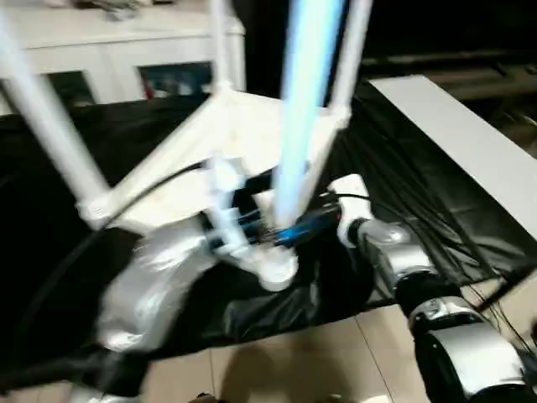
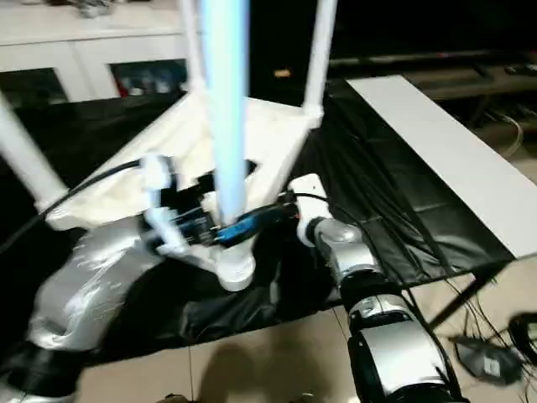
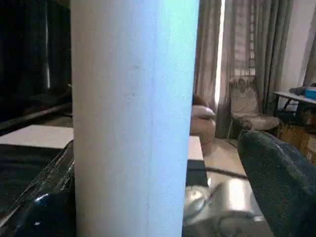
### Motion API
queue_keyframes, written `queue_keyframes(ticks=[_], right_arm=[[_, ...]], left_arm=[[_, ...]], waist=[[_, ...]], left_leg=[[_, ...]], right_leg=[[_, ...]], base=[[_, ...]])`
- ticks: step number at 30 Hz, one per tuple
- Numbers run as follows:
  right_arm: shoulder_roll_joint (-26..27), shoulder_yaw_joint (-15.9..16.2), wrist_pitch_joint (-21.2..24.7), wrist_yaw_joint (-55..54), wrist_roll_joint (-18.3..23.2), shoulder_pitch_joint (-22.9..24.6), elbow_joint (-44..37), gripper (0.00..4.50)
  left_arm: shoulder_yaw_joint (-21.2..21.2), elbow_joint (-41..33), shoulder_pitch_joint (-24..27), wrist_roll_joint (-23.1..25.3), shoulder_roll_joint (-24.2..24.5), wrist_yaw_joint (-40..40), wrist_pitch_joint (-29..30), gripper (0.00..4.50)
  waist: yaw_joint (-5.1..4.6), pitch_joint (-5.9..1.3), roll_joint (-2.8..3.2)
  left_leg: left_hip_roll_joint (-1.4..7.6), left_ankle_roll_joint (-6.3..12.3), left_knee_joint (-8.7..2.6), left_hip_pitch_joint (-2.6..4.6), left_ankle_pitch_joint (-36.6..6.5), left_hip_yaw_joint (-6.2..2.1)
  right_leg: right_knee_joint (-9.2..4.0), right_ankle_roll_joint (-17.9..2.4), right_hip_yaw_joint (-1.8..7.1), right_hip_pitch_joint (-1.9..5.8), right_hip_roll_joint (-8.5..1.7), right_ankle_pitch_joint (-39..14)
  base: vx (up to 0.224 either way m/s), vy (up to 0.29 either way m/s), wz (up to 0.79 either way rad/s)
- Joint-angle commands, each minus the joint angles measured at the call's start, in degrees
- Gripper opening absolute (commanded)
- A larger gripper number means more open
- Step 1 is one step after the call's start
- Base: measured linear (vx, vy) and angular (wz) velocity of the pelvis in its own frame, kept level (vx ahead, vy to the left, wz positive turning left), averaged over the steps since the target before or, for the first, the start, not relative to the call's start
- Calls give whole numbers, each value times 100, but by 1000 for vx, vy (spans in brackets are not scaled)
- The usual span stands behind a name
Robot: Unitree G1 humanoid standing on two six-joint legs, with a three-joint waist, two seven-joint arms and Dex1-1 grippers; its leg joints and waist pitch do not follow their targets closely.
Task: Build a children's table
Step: Rotate table base
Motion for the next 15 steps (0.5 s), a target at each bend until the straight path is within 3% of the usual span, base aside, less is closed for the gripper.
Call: queue_keyframes(ticks=[1, 4, 7, 11, 13, 15], right_arm=[[417, 199, -269, 455, 37, -230, 25, 381], [450, 169, -349, 358, -9, -285, 105, 381], [508, 95, -484, 286, 18, -336, 141, 381], [554, -5, -675, 81, 29, -359, 148, 381], [529, -127, -800, -239, 51, -396, 178, 381], [473, -293, -848, -381, 171, -399, 127, 381]], left_arm=[[-389, 327, -332, 204, -293, 132, -102, 447], [-357, 590, -495, 345, -447, 248, -236, 447], [-300, 1165, -769, 863, -508, 532, -691, 447], [-163, 1950, -1145, 1440, -509, 1103, -1023, 447], [-105, 2457, -1392, 1871, -415, 1585, -1290, 447], [15, 2756, -1520, 1980, -389, 1864, -1369, 447]], waist=[[48, -446, 7], [41, -479, -11], [32, -453, 14], [20, -424, 12], [16, -425, 21], [14, -429, 8]], left_leg=[[240, 232, -469, -5, -1156, -75], [229, 495, -407, 7, -701, -41], [241, 619, -412, 23, -875, -36], [266, 322, -455, 39, -1323, -57], [253, 233, -456, 85, -1436, -49], [251, 214, -468, 39, -1405, -67]], right_leg=[[-391, -1457, 194, 311, -283, -736], [-340, -1695, 184, 314, -255, -26], [-389, -1730, 175, 300, -252, -260], [-426, -1544, 172, 299, -263, -971], [-450, -1475, 179, 252, -237, -1093], [-433, -1456, 169, 293, -255, -1057]], base=[[60, -8, -6], [17, -3, -1], [0, 0, 0], [0, 0, 0], [0, 0, 0], [0, 0, 0]])
